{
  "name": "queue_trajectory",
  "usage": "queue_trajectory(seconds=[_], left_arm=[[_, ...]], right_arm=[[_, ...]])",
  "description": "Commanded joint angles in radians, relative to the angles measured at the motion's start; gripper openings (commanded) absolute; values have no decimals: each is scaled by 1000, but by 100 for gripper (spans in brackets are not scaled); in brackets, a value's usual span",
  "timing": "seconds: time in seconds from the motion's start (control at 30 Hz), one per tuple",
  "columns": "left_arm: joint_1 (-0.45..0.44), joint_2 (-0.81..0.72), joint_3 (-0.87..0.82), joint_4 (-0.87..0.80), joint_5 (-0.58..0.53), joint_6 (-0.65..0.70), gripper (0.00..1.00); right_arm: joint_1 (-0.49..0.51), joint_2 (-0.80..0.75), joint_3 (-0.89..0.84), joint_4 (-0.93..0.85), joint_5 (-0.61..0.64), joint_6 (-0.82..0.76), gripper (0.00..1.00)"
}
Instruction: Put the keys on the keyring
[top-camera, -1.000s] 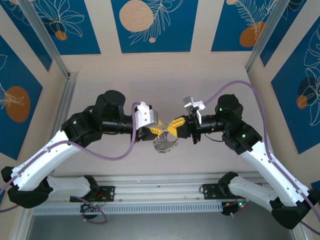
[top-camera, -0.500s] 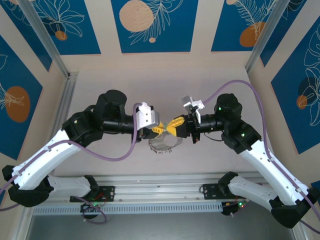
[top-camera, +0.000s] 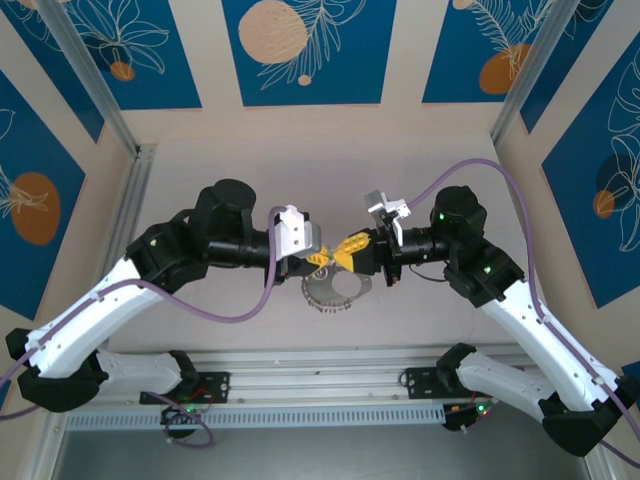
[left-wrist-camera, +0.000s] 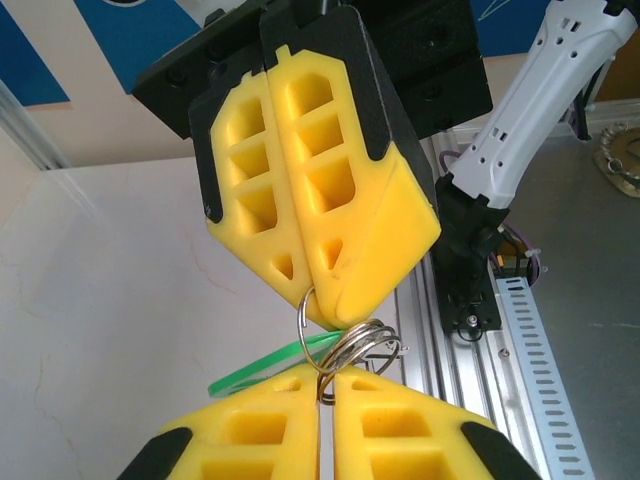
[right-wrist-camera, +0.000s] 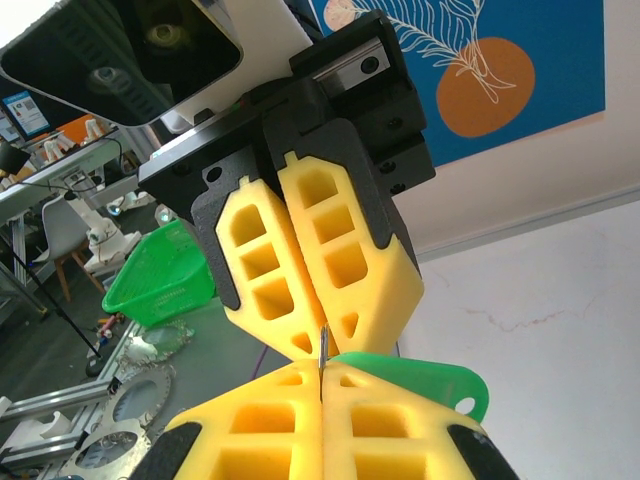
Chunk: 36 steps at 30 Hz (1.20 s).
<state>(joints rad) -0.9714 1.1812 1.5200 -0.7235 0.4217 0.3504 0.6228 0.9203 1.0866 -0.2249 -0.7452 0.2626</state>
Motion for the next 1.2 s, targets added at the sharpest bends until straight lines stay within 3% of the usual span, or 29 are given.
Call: queue_trajectory(seconds=[0.0,0.13,1.17], left_arm=[[-16,5,35,-8,17,20,6],[-18,0,24,8,23,11,0],[-10,-10,9,70,-41,-93,0]], right_arm=[[7,3,32,15,-20,-9,0],[6,0,28,15,-17,-11,0],[33,-80,-48,23,44,-96,0]])
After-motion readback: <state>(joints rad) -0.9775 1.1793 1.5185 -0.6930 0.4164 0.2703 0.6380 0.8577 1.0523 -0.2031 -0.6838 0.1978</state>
